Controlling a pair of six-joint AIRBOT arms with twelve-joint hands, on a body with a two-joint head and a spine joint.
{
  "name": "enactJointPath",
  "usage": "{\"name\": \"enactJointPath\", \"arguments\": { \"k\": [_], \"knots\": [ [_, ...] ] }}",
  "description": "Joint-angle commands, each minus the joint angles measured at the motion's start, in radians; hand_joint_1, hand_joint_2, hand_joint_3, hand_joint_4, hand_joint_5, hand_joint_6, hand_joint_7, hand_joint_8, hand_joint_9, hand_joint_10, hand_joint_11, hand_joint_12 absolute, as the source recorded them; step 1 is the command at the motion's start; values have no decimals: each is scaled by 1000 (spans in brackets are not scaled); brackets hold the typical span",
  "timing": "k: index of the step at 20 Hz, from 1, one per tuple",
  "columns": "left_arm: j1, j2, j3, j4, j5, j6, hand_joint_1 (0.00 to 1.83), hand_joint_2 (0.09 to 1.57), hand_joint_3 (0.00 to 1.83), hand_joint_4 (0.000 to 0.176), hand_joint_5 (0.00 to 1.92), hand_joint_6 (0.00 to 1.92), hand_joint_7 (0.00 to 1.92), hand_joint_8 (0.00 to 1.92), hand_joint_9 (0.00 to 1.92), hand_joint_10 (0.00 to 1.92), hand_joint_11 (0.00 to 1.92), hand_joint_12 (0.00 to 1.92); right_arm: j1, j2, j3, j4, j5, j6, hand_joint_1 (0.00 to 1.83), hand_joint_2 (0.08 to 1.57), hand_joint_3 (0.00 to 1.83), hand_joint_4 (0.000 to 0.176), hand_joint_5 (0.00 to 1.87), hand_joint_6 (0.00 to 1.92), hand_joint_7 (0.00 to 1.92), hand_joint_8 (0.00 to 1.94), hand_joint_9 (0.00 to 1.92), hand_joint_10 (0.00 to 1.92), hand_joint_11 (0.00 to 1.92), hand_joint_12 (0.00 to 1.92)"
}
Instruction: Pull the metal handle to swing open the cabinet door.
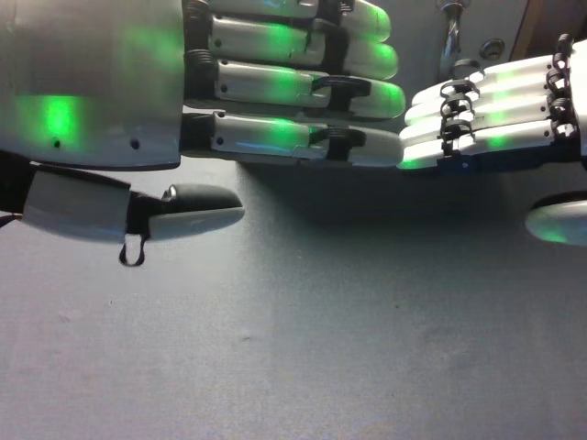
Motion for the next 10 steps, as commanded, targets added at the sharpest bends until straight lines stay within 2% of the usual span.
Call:
{"name": "enactJointPath", "arguments": {
  "k": [1, 3, 5, 7, 10],
  "knots": [
    [-11, 7, 0, -92, -22, 3, 0, 1566, 126, 0, 38, 3, 65, 4, 48, 6, 0, 217, 13, 5, -5, 82, 50, 3, 0, 1548, 103, 0, 0, 0, 0, 2, 0, 0, 0, 80],
    [-11, 7, 0, -92, -22, 3, 0, 1571, 113, 0, 36, 1, 54, 2, 32, 1, 0, 168, 13, 7, -8, 82, 50, 3, 0, 1571, 125, 0, 0, 0, 4, 1, 0, 0, 0, 85],
    [-11, 7, 0, -92, -22, 3, 0, 1571, 127, 0, 25, 1, 43, 1, 17, 1, 0, 118, 13, 9, -14, 82, 50, 3, 0, 1571, 158, 0, 8, 1, 33, 2, 20, 3, 0, 185],
    [-11, 7, 0, -92, -22, 3, 0, 1571, 142, 0, 41, 3, 55, 3, 29, 3, 0, 138, 13, 13, -19, 82, 50, 3, 0, 1571, 161, 0, 25, 4, 53, 4, 44, 6, 0, 259],
    [-11, 7, 0, -92, -22, 3, 0, 1571, 140, 0, 61, 5, 65, 2, 39, 2, 0, 165, 13, 20, -27, 87, 38, 3, 0, 1571, 148, 0, 35, 5, 54, 2, 42, 2, 0, 273]
  ]
}}
